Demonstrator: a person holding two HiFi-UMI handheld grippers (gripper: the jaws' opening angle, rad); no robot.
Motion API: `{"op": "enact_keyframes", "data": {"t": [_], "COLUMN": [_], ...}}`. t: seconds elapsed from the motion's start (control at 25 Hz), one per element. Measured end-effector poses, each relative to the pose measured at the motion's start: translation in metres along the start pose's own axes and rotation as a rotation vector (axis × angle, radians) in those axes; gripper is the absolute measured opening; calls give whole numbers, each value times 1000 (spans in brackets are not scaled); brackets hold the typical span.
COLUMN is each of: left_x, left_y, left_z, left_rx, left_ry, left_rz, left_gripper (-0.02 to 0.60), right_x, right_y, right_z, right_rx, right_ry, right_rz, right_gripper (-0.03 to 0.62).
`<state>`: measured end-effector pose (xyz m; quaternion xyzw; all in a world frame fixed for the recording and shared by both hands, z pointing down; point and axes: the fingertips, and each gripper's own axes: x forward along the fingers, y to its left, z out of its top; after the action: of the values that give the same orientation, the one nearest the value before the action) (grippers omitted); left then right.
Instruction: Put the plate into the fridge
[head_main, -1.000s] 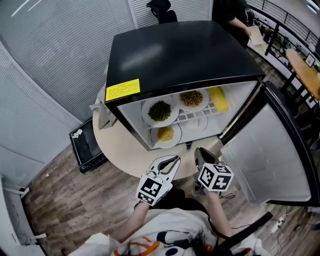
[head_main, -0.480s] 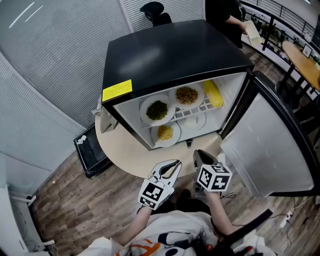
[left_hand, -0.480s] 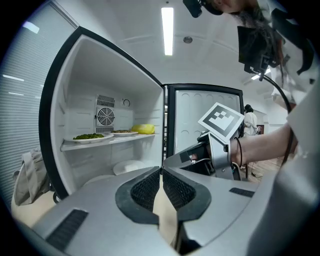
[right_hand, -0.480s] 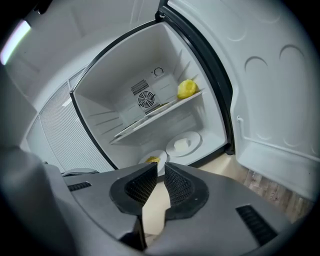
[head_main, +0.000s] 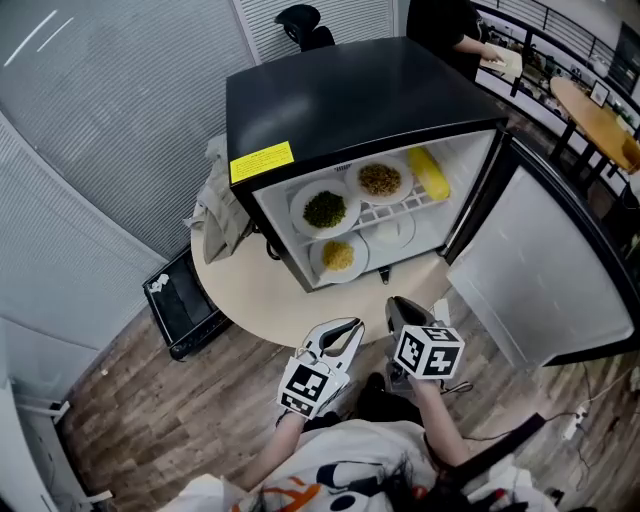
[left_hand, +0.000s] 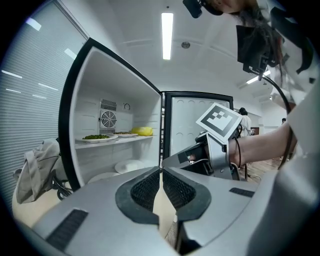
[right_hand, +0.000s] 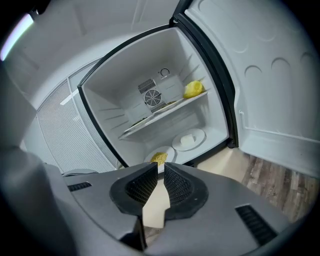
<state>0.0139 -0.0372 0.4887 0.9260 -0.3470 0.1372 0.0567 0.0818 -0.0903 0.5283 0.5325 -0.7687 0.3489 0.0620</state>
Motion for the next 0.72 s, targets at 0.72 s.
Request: {"op": "enact_keyframes", "data": {"t": [0.72], "left_x": [-120], "left_y": [-18], "left_z": [-35], "left_rx": [16], "left_ry": [-23], "left_rz": [-67], "left_gripper": [14], "right_x": [-55], "right_y": [92], "right_z": [-89], "right_rx": [30], "right_ry": [-30], "right_rz": [-46], "right_gripper": [41]}}
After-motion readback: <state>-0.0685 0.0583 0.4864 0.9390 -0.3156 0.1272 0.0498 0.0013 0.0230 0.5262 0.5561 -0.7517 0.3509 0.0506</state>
